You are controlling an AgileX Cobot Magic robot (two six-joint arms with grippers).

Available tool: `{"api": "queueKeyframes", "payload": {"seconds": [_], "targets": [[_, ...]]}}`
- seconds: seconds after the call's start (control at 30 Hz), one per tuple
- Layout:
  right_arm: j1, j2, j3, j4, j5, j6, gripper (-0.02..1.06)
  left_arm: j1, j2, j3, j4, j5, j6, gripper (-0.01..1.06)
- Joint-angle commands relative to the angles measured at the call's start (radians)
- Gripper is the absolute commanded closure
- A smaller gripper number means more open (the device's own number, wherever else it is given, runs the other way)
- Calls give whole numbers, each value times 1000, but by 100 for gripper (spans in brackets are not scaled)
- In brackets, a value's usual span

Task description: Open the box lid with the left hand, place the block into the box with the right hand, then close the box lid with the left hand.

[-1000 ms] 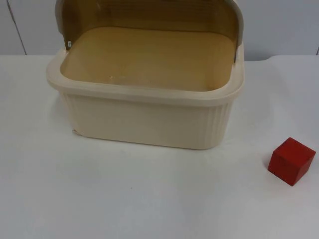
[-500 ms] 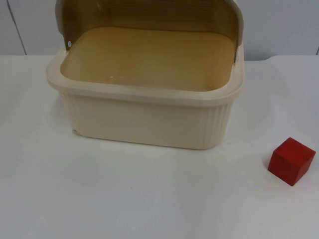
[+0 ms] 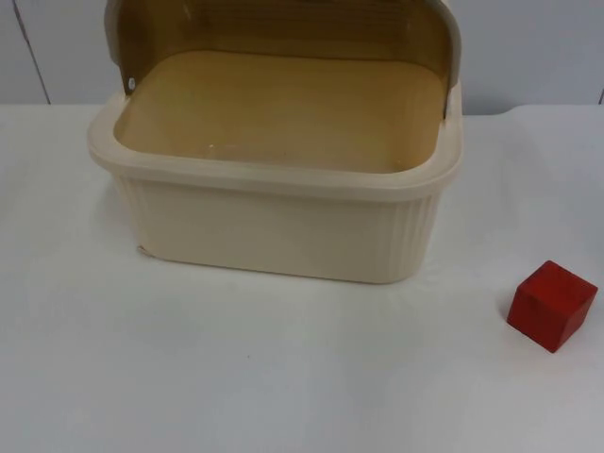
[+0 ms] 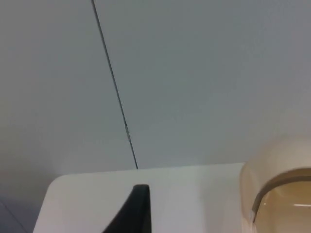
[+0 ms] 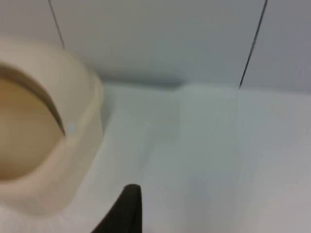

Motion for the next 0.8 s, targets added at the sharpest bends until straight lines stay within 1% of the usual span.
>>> {"api": "queueKeyframes", "payload": {"seconds": [0.0, 0.07, 0.17, 0.2, 0.3, 0.37, 0.4, 0.5, 0.6, 0.63, 0.7, 0.77], "targets": [[6, 94, 0, 12, 5, -47, -1, 3, -17, 2, -6, -3, -12, 0], [8, 181, 25, 18, -42, -96, -1, 3, -17, 4, -8, 21, -12, 0], [37, 294, 68, 94, -104, -250, -1, 3, -9, 4, -8, 87, -12, 0], [37, 294, 68, 94, -104, -250, -1, 3, -9, 4, -8, 87, -12, 0], [101, 401, 104, 92, -145, -316, -1, 3, -5, 4, 1, 126, -12, 0], [133, 467, 121, 94, -179, -331, -1, 3, -5, 4, 8, 134, -12, 0], [133, 467, 121, 94, -179, -331, -1, 3, -5, 4, 8, 134, -12, 0], [146, 585, 121, 102, -207, -352, -1, 3, -5, 4, 9, 137, -12, 0], [146, 709, 121, 150, -228, -433, -1, 3, -5, 4, 13, 136, -12, 0], [146, 709, 121, 150, -228, -433, -1, 3, -5, 4, 13, 136, -12, 0], [147, 759, 121, 177, -239, -466, -1, 3, -5, 4, 17, 136, -12, 0], [147, 800, 121, 224, -264, -507, -1, 3, -5, 4, 32, 136, -12, 0]]}}
